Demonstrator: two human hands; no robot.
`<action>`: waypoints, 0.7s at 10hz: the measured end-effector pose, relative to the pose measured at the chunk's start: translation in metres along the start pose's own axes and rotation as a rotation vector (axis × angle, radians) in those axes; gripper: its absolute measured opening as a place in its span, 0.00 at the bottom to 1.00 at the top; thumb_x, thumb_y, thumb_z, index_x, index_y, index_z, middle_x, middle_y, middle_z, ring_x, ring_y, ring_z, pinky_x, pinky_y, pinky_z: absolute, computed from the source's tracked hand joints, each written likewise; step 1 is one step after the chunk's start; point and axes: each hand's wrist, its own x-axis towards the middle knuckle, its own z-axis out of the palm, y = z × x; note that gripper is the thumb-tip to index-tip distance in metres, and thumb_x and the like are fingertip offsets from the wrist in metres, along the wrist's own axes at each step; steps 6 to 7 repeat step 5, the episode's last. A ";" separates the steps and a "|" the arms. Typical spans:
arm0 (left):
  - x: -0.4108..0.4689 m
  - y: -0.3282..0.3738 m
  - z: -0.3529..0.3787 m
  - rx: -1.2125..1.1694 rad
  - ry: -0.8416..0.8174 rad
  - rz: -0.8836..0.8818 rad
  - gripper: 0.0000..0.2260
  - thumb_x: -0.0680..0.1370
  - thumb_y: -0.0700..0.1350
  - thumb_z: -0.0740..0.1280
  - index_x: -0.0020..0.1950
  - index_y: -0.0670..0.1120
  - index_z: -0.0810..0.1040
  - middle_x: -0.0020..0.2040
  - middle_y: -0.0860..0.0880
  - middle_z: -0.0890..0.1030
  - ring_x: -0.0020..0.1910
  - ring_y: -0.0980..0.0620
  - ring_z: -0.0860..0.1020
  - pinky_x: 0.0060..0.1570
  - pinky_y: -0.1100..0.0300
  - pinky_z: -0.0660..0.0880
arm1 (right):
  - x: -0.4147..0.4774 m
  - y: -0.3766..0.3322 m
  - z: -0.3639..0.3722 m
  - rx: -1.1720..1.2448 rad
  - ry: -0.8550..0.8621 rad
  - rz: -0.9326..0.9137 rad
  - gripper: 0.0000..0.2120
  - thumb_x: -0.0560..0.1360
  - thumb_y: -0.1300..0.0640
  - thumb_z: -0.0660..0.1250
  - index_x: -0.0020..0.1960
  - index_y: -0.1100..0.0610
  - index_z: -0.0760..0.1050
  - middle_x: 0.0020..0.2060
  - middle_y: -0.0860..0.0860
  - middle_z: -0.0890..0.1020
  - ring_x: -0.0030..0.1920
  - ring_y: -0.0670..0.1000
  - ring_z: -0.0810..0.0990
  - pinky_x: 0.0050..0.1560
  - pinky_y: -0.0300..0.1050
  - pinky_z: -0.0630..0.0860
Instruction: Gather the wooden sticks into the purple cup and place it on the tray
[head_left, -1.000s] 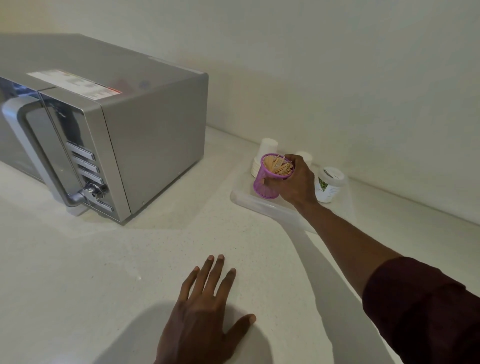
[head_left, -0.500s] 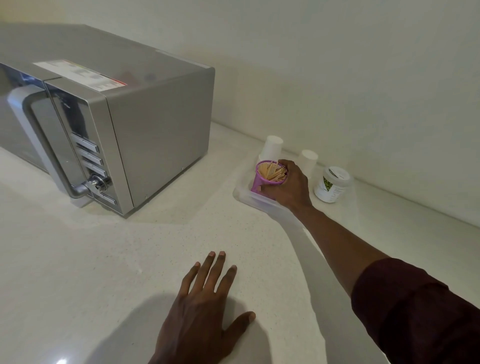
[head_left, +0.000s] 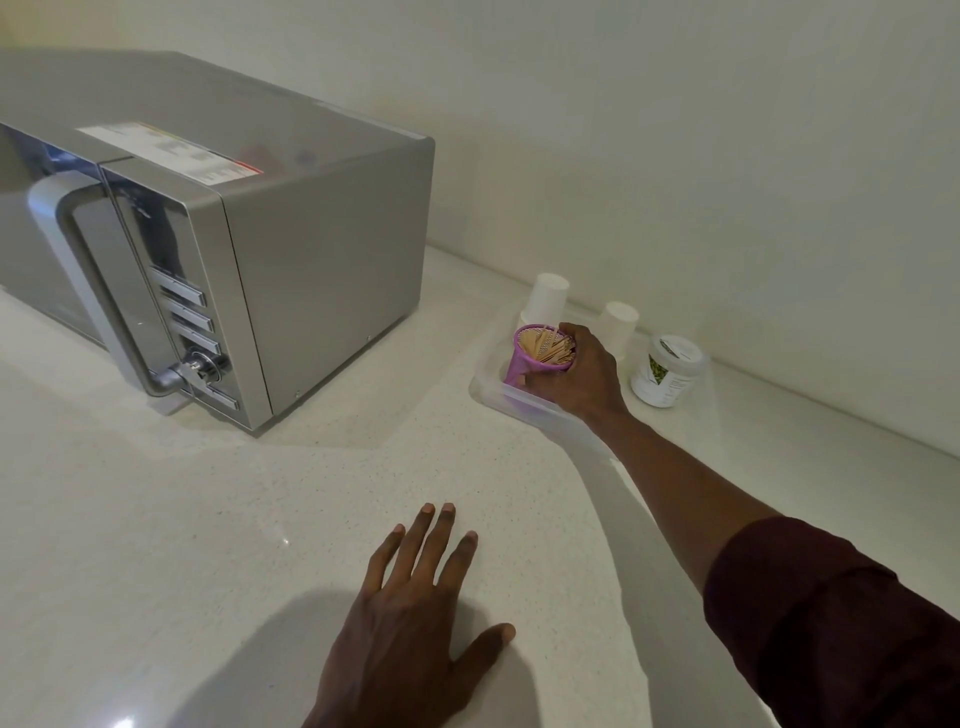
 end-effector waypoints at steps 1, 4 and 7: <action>-0.001 0.000 -0.002 0.024 0.019 0.031 0.42 0.77 0.78 0.56 0.79 0.49 0.74 0.83 0.44 0.65 0.82 0.42 0.64 0.74 0.37 0.71 | -0.001 0.000 0.000 0.033 -0.021 0.003 0.53 0.62 0.48 0.88 0.79 0.57 0.65 0.65 0.54 0.81 0.64 0.55 0.81 0.67 0.53 0.79; 0.001 0.000 -0.001 0.009 -0.104 -0.044 0.48 0.72 0.82 0.36 0.87 0.59 0.46 0.84 0.55 0.32 0.83 0.54 0.30 0.84 0.46 0.40 | -0.033 0.000 -0.018 -0.006 0.082 -0.040 0.55 0.66 0.46 0.85 0.83 0.58 0.59 0.77 0.57 0.70 0.75 0.57 0.72 0.72 0.56 0.73; 0.001 0.001 0.001 0.015 -0.108 -0.065 0.47 0.72 0.83 0.36 0.86 0.61 0.43 0.83 0.58 0.30 0.81 0.56 0.28 0.84 0.48 0.37 | -0.050 0.001 -0.024 -0.018 0.129 -0.082 0.55 0.67 0.45 0.84 0.83 0.58 0.58 0.78 0.56 0.69 0.77 0.57 0.70 0.74 0.58 0.71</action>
